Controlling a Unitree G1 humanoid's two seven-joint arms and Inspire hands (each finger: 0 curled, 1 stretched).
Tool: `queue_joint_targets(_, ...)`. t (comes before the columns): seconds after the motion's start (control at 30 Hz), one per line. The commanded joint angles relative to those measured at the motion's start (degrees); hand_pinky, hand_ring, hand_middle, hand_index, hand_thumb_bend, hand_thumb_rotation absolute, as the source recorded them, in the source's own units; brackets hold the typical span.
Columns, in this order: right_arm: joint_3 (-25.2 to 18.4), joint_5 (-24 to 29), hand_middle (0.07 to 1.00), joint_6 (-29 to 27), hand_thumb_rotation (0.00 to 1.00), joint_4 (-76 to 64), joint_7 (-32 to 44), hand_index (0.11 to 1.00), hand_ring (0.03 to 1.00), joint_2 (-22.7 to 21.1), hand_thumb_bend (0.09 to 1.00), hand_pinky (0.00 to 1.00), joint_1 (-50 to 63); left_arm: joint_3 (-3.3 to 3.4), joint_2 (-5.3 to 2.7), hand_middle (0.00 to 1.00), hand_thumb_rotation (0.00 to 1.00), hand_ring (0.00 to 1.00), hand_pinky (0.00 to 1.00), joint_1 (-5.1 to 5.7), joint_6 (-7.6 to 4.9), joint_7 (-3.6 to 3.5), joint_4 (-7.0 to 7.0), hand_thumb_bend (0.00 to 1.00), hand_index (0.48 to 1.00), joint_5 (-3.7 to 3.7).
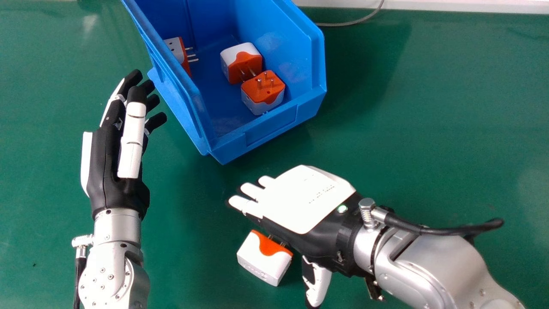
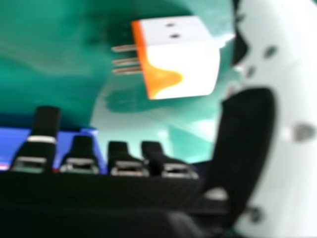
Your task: Pick all objects and put in blue box
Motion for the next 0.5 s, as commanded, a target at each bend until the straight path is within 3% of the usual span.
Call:
queue_joint_targets(0.0, 0.00, -0.08, 0.991, -0.54, 0.07, -0.44, -1.53, 0.957, 0.971, 0.56, 0.799, 0.78, -0.80, -0.28, 0.23, 0.87, 0.79, 0.86, 0.80, -0.14, -0.28, -0.35, -1.65, 0.64, 0.865, -0.36)
queue_joint_targets(0.13, -0.04, 0.22, 0.985, -0.59, 0.04, -0.28, -2.09, 0.952, 0.963, 0.46, 0.795, 0.77, -1.02, -0.43, 0.44, 0.87, 0.79, 0.86, 0.81, -0.26, -1.10, 0.02, -1.13, 0.64, 0.868, 0.66)
queue_joint_targets(0.33, 0.32, 0.31, 0.981, -1.15, 0.03, -0.03, -2.43, 0.952, 0.956, 0.18, 0.777, 0.76, -1.14, -0.46, 0.02, 0.87, 0.79, 0.86, 0.81, -0.08, -0.33, 0.45, -2.26, 0.64, 0.870, 0.63)
queue_joint_targets(0.47, 0.72, -0.03, 0.979, -2.46, 0.02, 1.15, -4.58, 0.950, 0.955, -0.15, 0.774, 0.76, -0.91, -0.58, 0.02, 0.87, 0.79, 0.86, 0.81, -0.03, -0.64, 0.78, -2.27, 0.64, 0.870, 0.99)
